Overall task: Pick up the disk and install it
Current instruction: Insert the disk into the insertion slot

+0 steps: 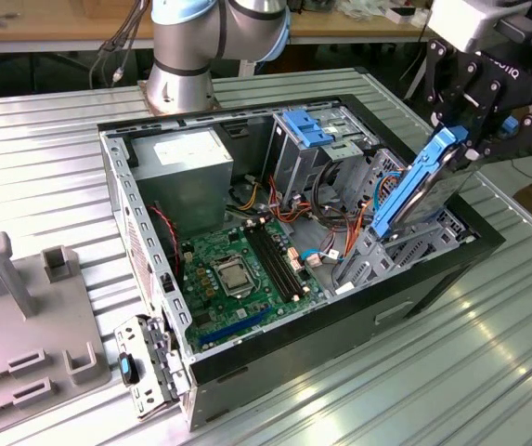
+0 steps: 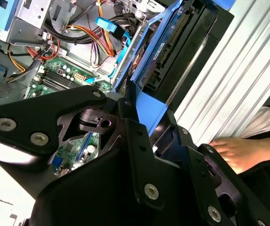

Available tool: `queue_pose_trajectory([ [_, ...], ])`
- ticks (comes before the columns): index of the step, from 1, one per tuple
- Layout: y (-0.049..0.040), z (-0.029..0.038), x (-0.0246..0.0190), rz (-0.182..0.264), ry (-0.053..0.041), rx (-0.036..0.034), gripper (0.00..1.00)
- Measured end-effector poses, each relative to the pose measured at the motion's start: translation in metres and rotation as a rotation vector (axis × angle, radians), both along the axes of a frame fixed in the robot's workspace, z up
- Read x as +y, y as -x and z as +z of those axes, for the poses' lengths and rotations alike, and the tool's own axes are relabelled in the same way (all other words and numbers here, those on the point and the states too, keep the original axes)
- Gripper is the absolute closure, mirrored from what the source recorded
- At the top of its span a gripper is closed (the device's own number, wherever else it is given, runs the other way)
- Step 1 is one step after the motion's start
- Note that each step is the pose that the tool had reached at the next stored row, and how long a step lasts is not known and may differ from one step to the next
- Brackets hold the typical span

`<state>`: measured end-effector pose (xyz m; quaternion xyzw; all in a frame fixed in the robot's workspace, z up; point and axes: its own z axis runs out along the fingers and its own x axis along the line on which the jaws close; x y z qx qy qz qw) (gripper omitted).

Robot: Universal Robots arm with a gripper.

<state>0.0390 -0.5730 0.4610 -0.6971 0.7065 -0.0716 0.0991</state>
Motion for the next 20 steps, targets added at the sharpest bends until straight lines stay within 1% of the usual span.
queue_pose_trajectory([
  [12,0.0,-0.0049,-0.0004,0.0,0.0,0.0,0.63],
  [20,0.0,-0.0086,-0.002,0.0,0.0002,0.0,0.63],
])
